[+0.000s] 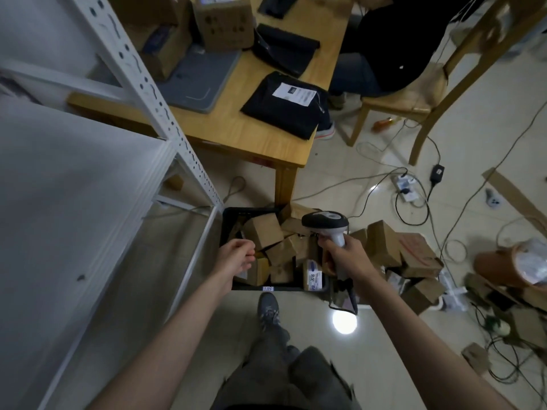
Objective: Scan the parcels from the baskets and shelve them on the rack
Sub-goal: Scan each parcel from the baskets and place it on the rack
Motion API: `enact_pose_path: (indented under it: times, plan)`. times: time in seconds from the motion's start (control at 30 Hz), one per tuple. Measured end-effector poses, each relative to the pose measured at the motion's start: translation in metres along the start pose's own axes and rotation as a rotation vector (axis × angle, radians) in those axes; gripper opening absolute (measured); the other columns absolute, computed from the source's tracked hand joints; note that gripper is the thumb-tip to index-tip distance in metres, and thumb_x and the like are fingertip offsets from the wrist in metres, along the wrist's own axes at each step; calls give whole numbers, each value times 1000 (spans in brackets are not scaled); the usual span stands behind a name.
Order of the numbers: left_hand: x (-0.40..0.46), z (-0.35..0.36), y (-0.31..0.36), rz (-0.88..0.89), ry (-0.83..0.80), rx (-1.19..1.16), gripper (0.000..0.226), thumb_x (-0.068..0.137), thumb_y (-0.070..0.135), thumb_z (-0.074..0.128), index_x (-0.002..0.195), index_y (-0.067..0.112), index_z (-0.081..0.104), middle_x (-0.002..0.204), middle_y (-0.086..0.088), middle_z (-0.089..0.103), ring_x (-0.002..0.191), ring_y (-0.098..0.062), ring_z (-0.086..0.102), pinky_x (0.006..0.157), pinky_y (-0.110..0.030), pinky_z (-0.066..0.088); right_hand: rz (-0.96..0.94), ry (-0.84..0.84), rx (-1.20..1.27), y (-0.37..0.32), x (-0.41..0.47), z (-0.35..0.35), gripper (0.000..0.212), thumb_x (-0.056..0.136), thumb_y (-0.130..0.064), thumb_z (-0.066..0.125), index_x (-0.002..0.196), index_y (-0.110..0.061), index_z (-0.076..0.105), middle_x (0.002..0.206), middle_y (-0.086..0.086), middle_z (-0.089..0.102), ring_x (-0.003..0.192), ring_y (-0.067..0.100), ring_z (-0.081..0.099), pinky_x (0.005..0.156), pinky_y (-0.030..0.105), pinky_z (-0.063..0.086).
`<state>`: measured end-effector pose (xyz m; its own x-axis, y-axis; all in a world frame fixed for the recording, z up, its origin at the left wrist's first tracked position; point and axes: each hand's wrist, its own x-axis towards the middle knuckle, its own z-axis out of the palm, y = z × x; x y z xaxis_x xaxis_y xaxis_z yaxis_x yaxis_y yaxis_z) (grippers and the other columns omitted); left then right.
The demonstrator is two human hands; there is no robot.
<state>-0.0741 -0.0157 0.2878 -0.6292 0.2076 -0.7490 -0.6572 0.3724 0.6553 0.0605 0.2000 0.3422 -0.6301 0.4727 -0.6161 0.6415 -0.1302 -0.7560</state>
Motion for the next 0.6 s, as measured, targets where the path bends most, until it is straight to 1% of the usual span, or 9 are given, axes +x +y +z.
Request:
enact_pose_path:
  times: [0.07, 0.13, 0.27, 0.3, 0.37, 0.4, 0.47, 0.53, 0.6]
  plan:
    - [22, 1, 2, -22, -1, 30, 10, 100, 23, 62, 105, 16, 68, 109, -10, 70, 102, -23, 68, 93, -38, 55, 30, 2, 17, -1, 17, 5, 17, 98, -21, 64, 108, -8, 61, 74, 6, 63, 56, 9, 59, 50, 19, 50]
    - [43, 2, 1, -50, -5, 52, 8, 99, 23, 63, 102, 16, 67, 109, -12, 70, 98, -21, 68, 92, -38, 56, 63, -3, 37, 1, 35, 11, 11, 98, -19, 64, 105, -11, 61, 74, 6, 62, 57, 10, 58, 53, 23, 49]
    - [91, 8, -13, -120, 19, 82, 8, 98, 21, 65, 104, 17, 67, 105, -10, 71, 88, -16, 68, 77, -29, 57, 118, -30, 24, 16, 77, 20, 11, 98, -14, 64, 106, -7, 62, 67, 4, 62, 53, 10, 57, 52, 25, 49]
    - [103, 9, -18, -136, 25, 93, 11, 97, 20, 67, 108, 17, 67, 102, -8, 71, 87, -16, 68, 76, -29, 58, 131, -36, 20, 22, 88, 23, 9, 98, -14, 65, 103, -6, 62, 64, 2, 62, 51, 8, 57, 51, 24, 49]
    - [129, 12, -30, -133, 29, 150, 27, 93, 20, 71, 118, 17, 63, 102, -4, 69, 89, -16, 69, 77, -31, 59, 152, -48, 12, 35, 111, 29, 7, 97, -14, 66, 97, -7, 62, 58, -2, 61, 47, 5, 55, 46, 21, 47]
    - [141, 14, -37, -108, 28, 214, 35, 90, 20, 73, 123, 19, 59, 104, -2, 67, 92, -17, 68, 75, -31, 59, 161, -51, 6, 42, 123, 32, 7, 97, -13, 66, 95, -8, 63, 57, -3, 61, 47, 5, 55, 46, 21, 46]
    - [166, 19, -49, -36, 31, 369, 50, 84, 22, 78, 128, 24, 54, 108, 2, 60, 97, -17, 63, 69, -27, 54, 173, -58, -9, 58, 148, 36, 5, 96, -11, 66, 95, -8, 63, 58, -3, 62, 49, 6, 57, 48, 21, 47]
    - [191, 25, -60, 26, 41, 503, 59, 80, 24, 81, 132, 25, 53, 115, 2, 57, 104, -16, 58, 70, -23, 46, 175, -63, -24, 73, 171, 40, 4, 97, -10, 65, 94, -8, 63, 57, -3, 62, 52, 11, 58, 50, 24, 48]
    - [219, 31, -70, 72, 31, 614, 65, 78, 25, 83, 134, 24, 51, 126, 0, 52, 111, -16, 53, 73, -24, 45, 177, -63, -32, 88, 193, 45, 3, 97, -9, 64, 95, -8, 61, 60, -1, 62, 54, 13, 58, 51, 27, 48]
